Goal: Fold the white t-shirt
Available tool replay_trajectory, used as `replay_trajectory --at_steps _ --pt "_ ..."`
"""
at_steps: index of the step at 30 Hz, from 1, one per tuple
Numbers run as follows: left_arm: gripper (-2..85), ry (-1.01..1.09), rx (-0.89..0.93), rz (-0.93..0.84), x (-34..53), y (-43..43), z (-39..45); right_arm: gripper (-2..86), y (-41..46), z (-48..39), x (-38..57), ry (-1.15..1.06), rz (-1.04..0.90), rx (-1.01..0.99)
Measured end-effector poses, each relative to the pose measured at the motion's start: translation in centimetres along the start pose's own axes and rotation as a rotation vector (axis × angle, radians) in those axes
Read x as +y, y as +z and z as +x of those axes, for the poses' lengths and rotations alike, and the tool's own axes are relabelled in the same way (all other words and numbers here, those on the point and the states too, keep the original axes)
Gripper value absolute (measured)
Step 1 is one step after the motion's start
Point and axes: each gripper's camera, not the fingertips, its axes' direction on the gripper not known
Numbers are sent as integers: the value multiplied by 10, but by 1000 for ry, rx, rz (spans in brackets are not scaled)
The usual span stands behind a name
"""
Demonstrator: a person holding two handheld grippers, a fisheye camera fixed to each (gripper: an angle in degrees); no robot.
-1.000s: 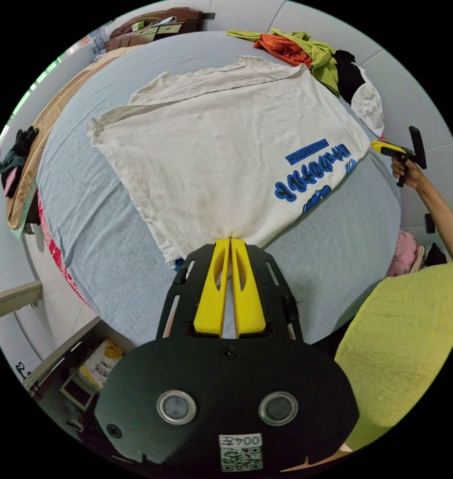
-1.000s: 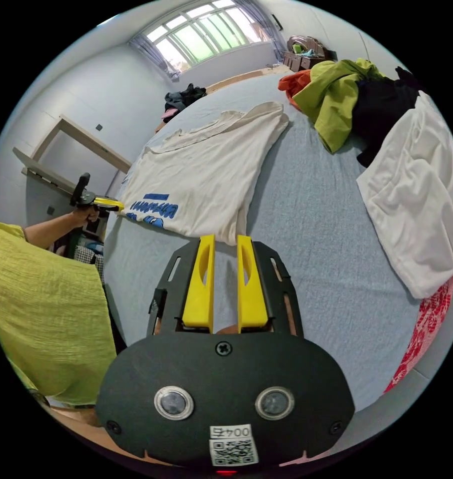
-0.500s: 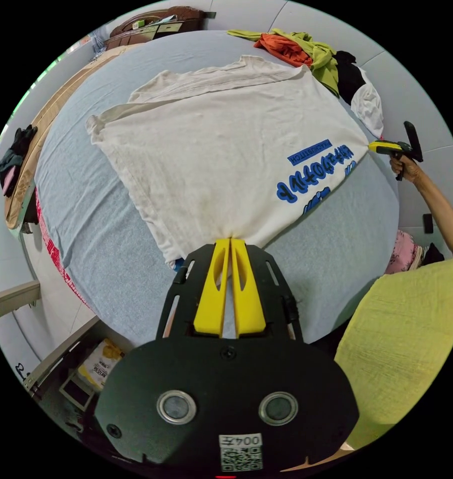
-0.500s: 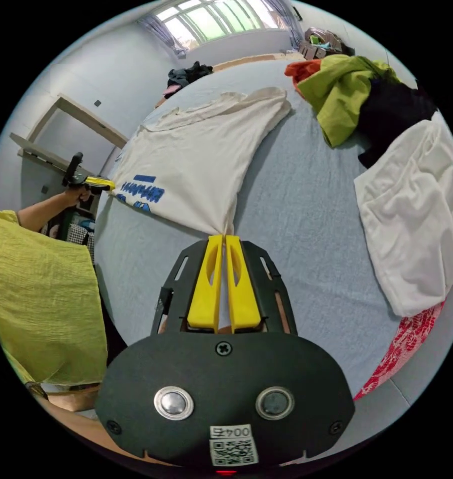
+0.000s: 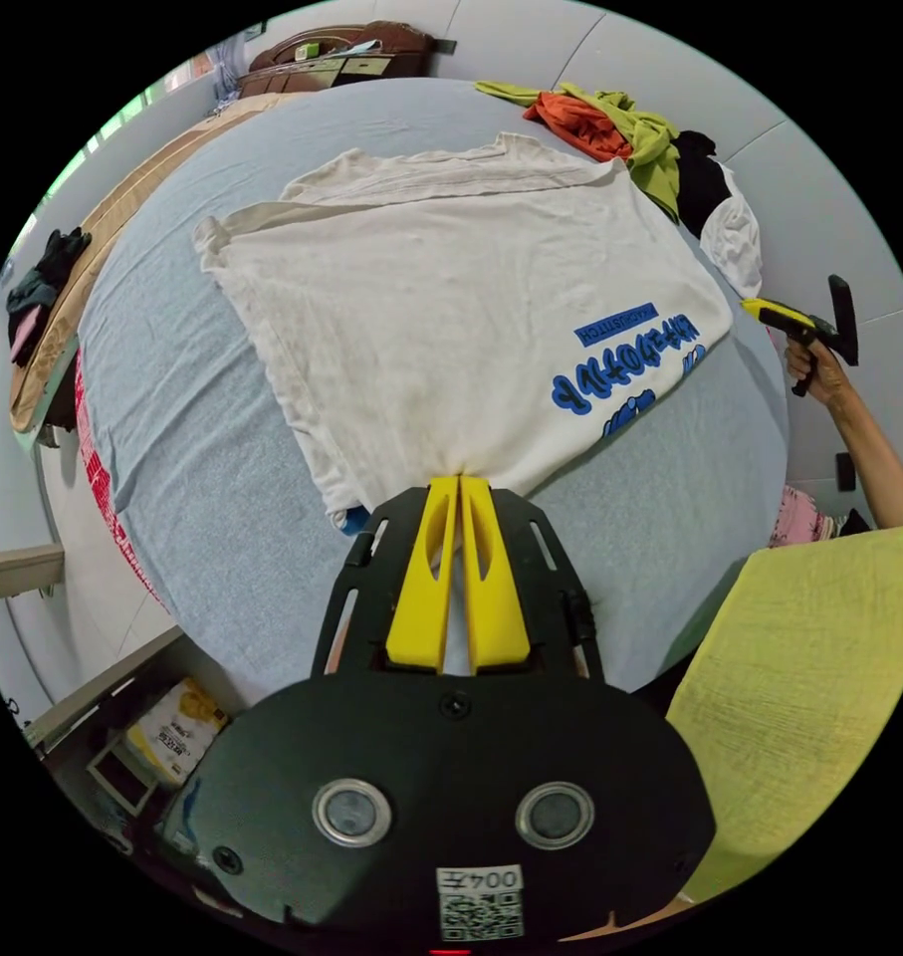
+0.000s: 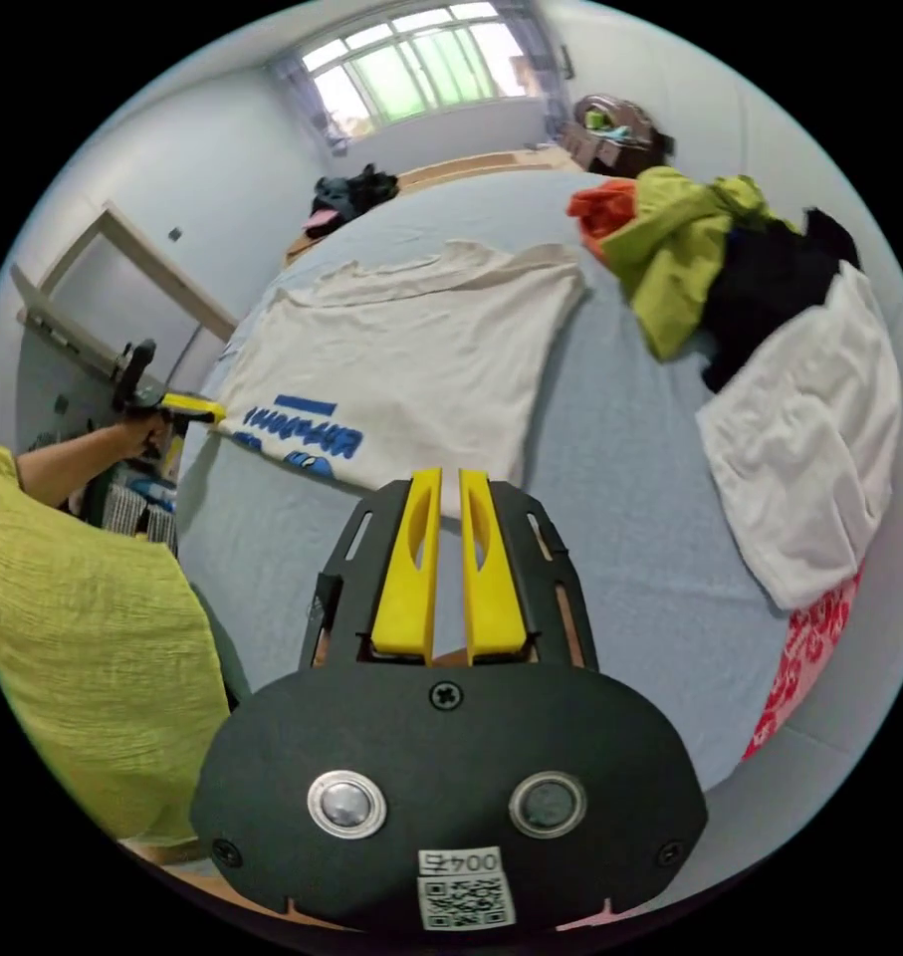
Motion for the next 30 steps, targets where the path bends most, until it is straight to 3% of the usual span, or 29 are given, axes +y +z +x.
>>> replay_trajectory --at_steps 4,6,10,17,26,30 --pt "6 -19 17 17 1 -4 -15 47 39 10 -19 32 -165 92" --pt "6 -38 42 38 3 -7 -27 39 31 25 -24 82 -136 115" --pt "6 -61 92 19 0 -14 -47 41 7 53 -58 151 26 -28" --pt "6 -11 93 222 -54 -73 -97 56 48 117 -133 373 191 -374" --pt "3 88 91 72 -163 -65 -180 63 137 180 -193 520 58 -410" --pt "3 125 91 -6 -196 -59 -212 64 162 189 -225 472 2 -395"
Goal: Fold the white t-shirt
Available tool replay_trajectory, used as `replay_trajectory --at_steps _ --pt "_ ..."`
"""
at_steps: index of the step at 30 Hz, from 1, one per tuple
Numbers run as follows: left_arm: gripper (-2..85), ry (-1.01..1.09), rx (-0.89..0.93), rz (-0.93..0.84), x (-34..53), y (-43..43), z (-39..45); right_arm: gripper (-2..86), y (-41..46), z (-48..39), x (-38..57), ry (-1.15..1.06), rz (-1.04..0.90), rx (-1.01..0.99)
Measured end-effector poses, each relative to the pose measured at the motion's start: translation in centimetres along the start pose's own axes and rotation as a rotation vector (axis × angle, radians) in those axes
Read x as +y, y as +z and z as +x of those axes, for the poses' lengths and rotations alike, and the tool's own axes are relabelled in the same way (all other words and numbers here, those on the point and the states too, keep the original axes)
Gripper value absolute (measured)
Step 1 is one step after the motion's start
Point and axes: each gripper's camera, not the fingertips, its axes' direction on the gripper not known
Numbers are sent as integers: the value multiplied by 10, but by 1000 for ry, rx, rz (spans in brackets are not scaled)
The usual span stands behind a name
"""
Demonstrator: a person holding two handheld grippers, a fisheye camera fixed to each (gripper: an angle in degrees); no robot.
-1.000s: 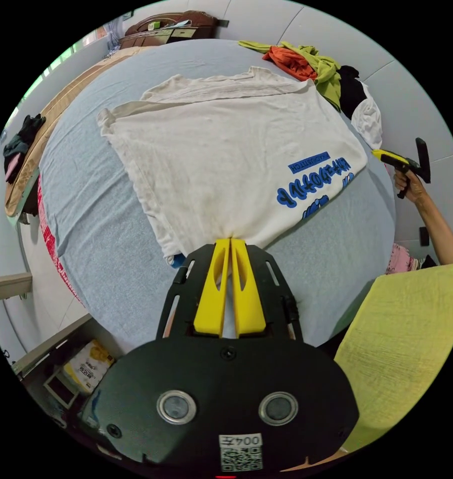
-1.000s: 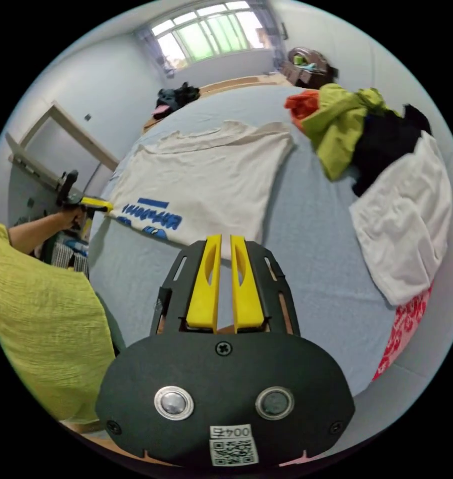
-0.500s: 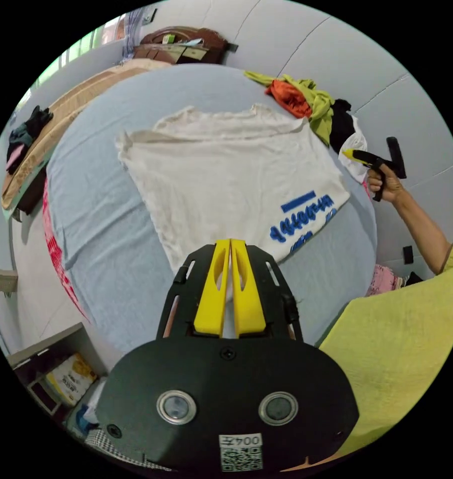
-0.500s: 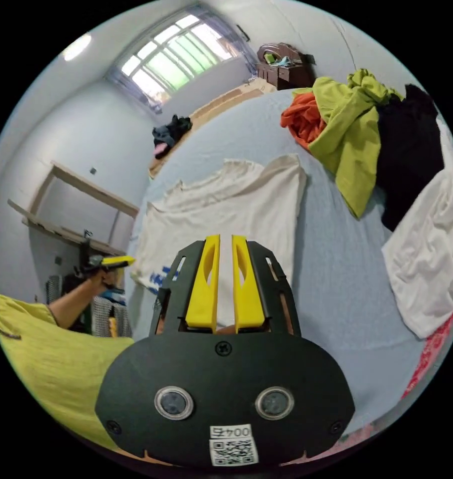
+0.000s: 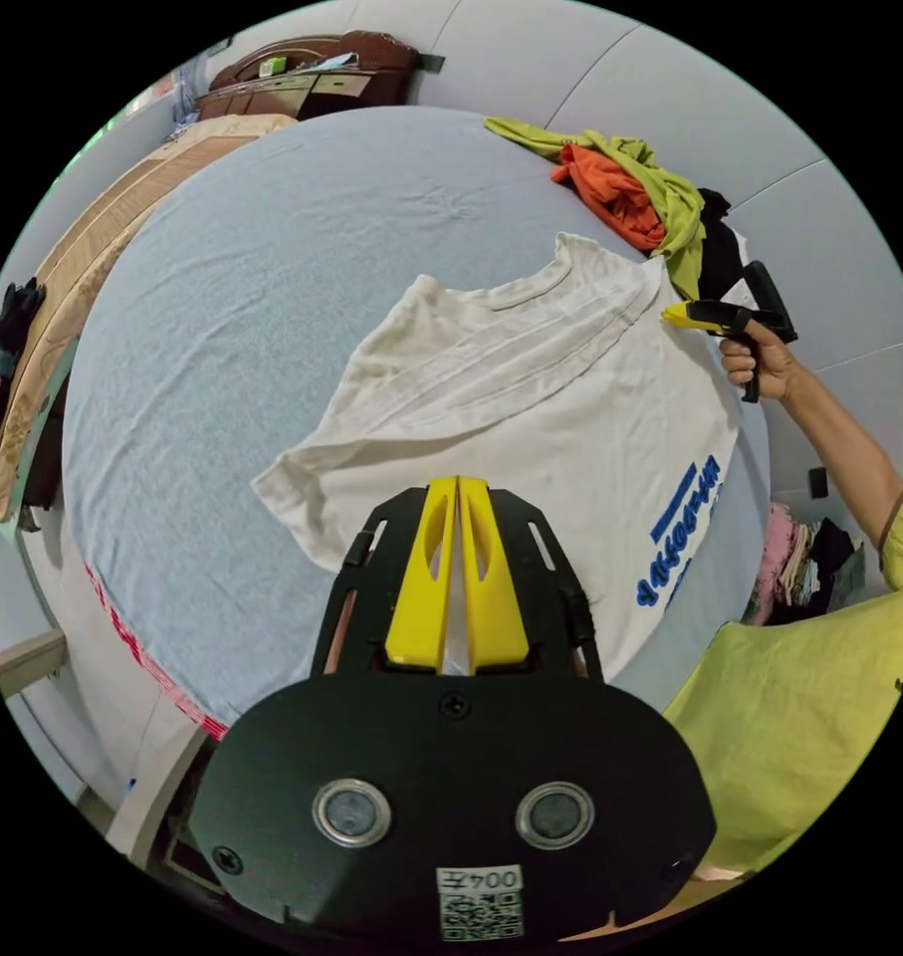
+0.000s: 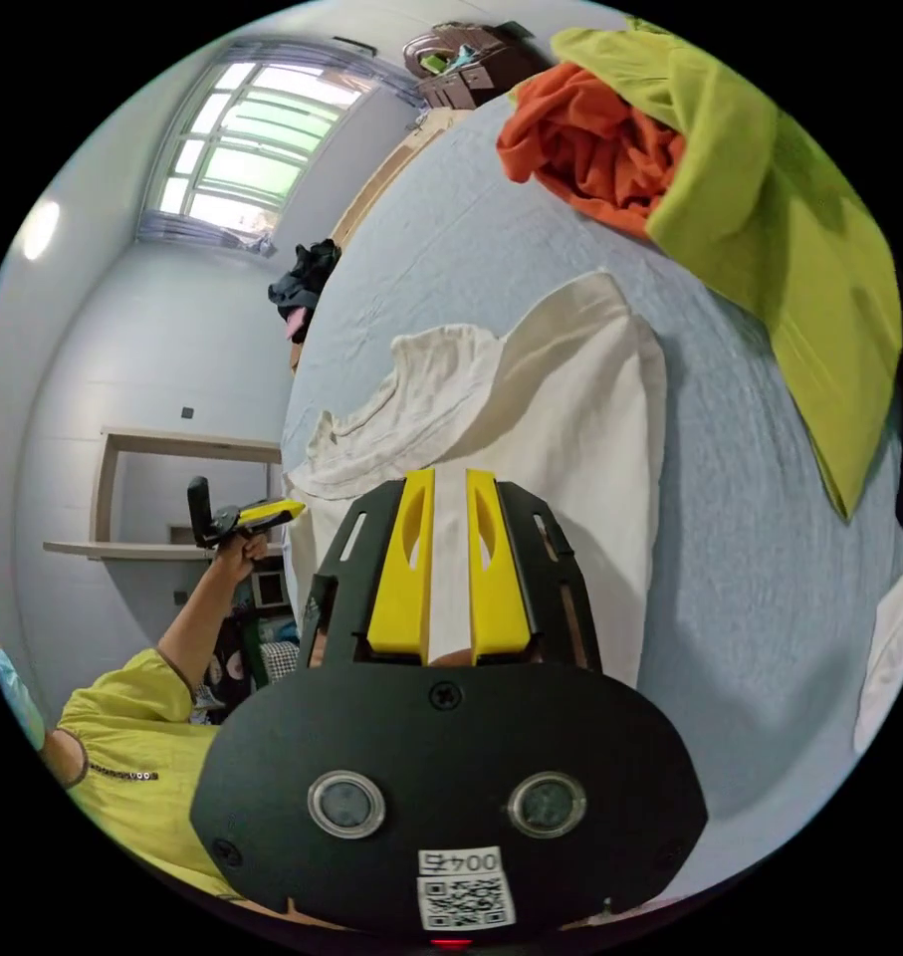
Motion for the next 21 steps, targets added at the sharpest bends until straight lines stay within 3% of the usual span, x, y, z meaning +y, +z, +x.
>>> replay_trajectory --at_steps 5,11,16,18,21 --pt "3 -43 -15 5 -18 -11 -40 63 27 -10 -62 -54 -23 25" --pt "3 -336 111 180 2 -33 -111 76 32 -7 -98 -20 91 145" --pt "3 -415 169 332 44 -54 -144 68 11 4 -81 -55 165 185" --pt "3 -408 173 339 65 -59 -153 45 10 0 -69 -146 138 149" --pt "4 -398 164 354 85 -60 -154 14 46 -17 -56 -318 -64 -14"
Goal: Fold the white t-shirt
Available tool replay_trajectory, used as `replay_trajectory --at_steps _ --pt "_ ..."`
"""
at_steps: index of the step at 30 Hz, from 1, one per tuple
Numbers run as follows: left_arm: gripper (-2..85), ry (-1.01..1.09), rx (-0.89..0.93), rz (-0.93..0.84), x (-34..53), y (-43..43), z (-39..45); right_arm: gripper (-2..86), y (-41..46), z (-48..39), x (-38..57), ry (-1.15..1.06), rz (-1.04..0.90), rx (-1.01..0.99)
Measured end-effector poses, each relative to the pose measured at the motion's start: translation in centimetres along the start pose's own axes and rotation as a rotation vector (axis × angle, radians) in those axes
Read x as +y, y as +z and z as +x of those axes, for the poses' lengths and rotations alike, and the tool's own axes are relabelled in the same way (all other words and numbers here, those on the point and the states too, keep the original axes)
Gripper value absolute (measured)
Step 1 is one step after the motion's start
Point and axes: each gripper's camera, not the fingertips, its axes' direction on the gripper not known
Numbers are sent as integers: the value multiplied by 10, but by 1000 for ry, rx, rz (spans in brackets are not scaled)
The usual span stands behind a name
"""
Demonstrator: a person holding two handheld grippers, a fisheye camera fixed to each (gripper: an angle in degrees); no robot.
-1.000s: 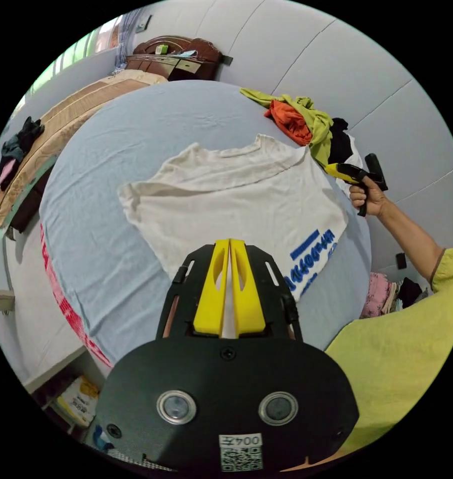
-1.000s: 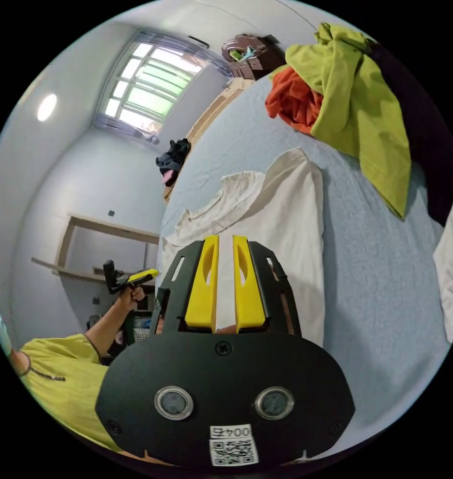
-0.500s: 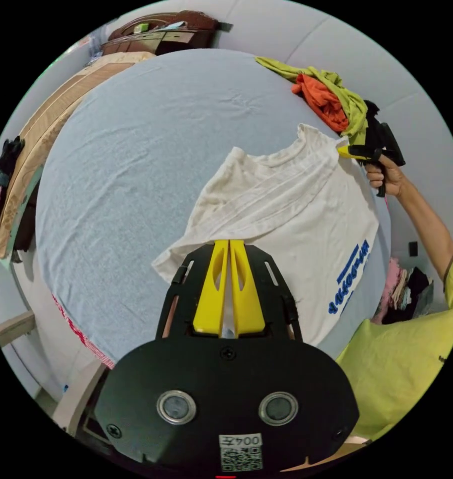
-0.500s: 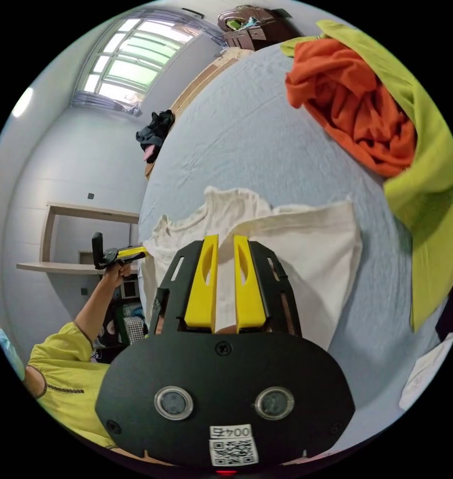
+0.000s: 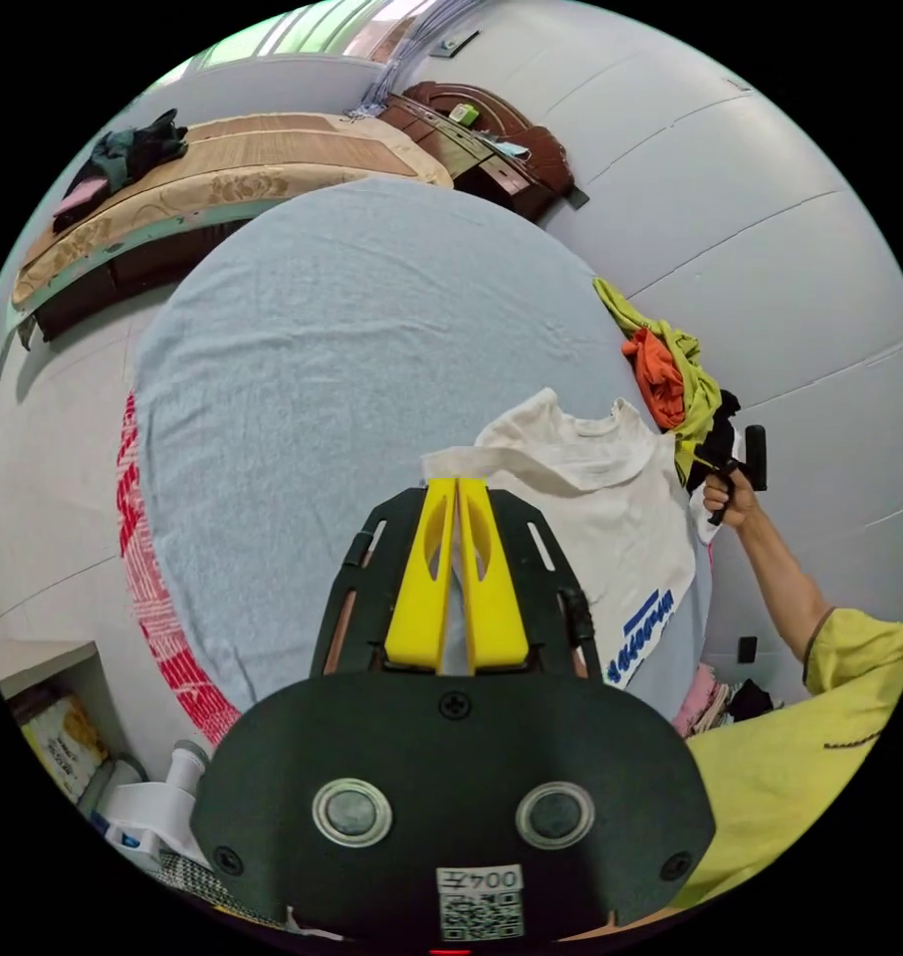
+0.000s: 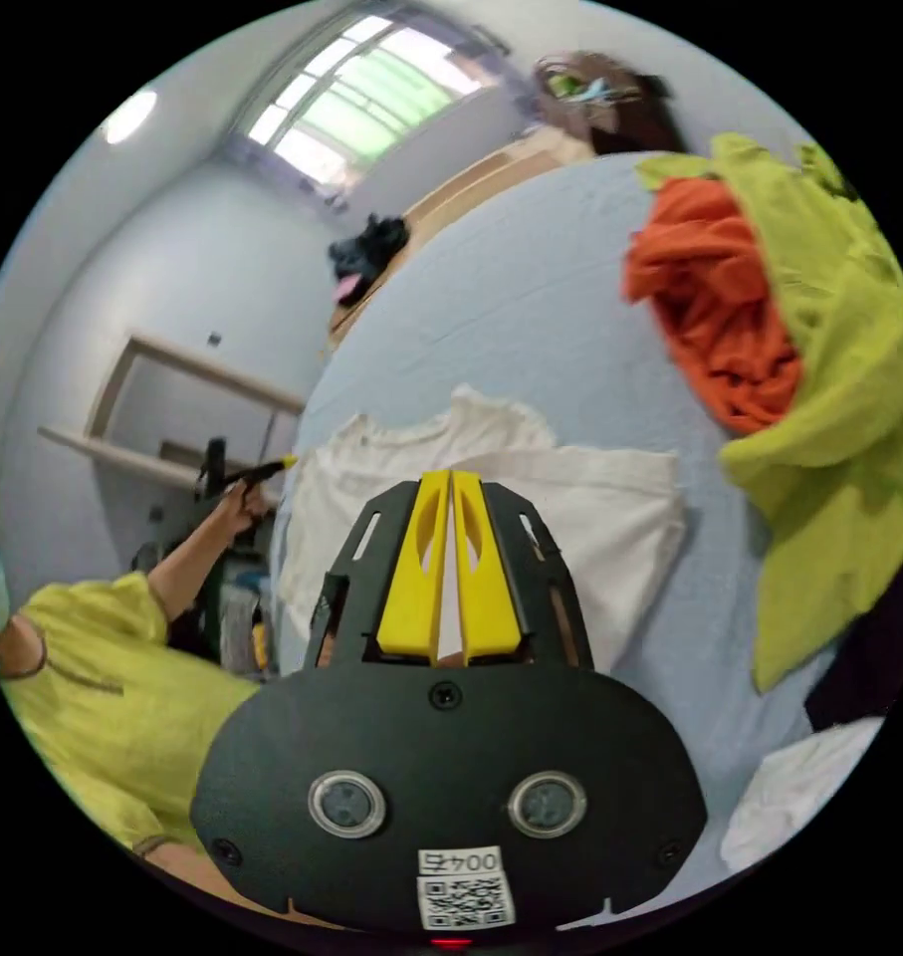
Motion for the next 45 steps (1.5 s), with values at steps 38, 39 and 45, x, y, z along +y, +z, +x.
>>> replay_trajectory --at_steps 38,39,45 --pt "78 58 43 14 4 5 -10 63 12 37 18 132 216 424" --pt "76 69 34 19 7 5 -5 59 13 34 18 123 216 430" --pt "87 180 -35 57 21 5 30 36 14 17 23 98 252 443"
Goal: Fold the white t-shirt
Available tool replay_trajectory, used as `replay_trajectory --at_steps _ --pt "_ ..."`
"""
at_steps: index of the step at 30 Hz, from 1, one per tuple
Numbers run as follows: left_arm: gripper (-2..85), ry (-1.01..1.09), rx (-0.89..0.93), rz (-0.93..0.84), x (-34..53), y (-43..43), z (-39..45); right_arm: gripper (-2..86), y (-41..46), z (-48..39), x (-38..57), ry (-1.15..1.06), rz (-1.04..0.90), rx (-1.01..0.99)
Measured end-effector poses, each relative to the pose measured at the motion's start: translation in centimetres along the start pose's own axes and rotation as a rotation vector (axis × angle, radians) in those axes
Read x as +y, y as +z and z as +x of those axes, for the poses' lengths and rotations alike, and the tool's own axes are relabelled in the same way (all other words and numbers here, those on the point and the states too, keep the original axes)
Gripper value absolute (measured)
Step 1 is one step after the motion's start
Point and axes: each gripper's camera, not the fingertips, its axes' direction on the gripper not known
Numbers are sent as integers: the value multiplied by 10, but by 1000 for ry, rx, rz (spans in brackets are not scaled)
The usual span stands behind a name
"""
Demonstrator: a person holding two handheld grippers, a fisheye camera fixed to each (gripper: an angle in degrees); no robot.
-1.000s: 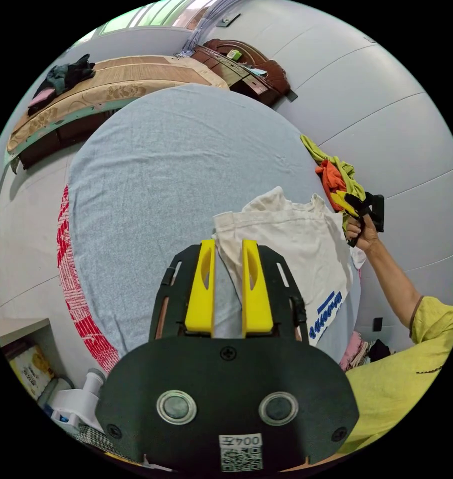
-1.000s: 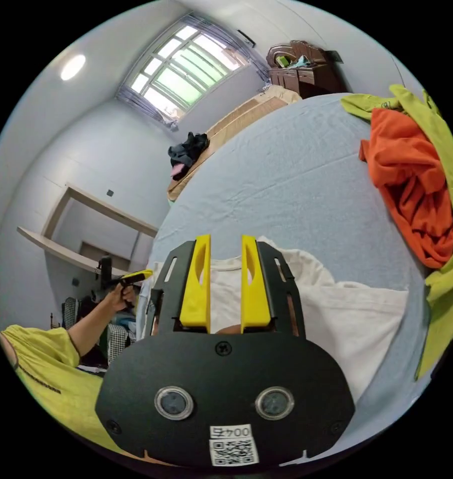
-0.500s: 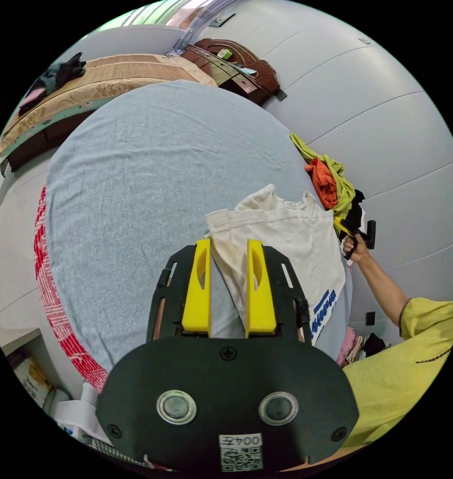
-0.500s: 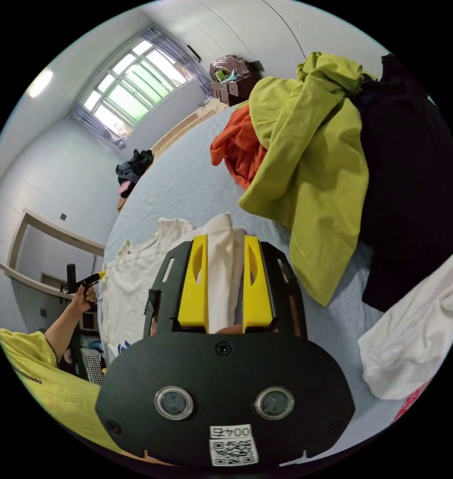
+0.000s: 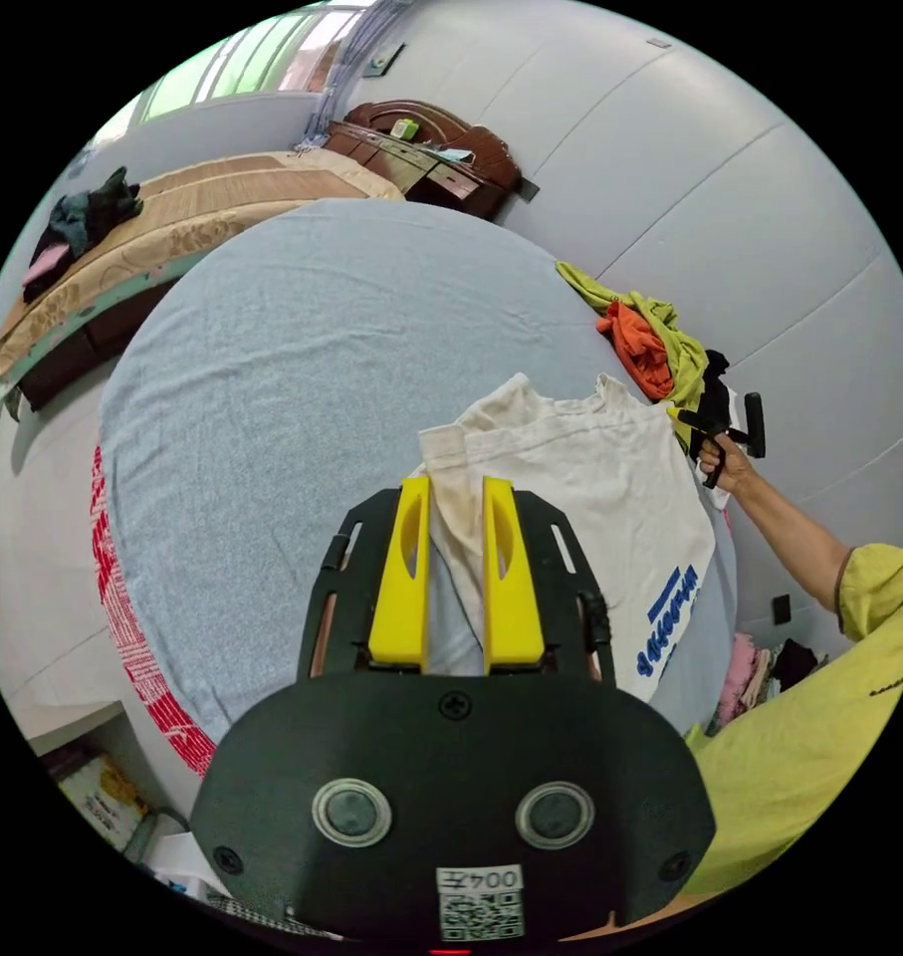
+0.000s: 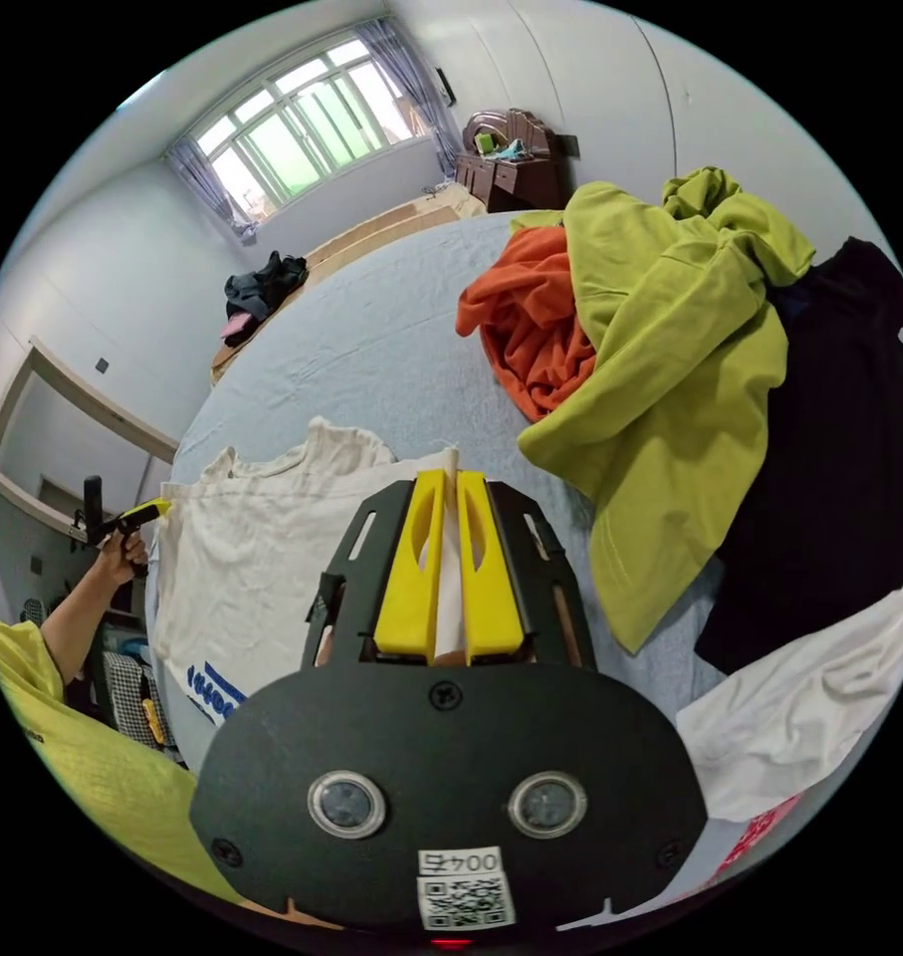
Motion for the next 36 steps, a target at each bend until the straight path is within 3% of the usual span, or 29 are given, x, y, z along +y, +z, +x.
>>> replay_trajectory --at_steps 7,11,24,31,36 --pt "92 -36 -1 -9 7 9 12 59 7 9 -7 101 -47 -46" --pt "63 -118 48 27 13 9 13 29 2 6 -9 114 -48 -83" --pt "22 76 -423 186 59 -19 133 8 -74 -63 7 -108 82 118" --pt "18 116 -517 299 65 -38 166 8 -121 -98 -16 -212 187 161" --pt "19 89 -499 206 60 -17 148 13 -99 -83 -39 -164 111 160"
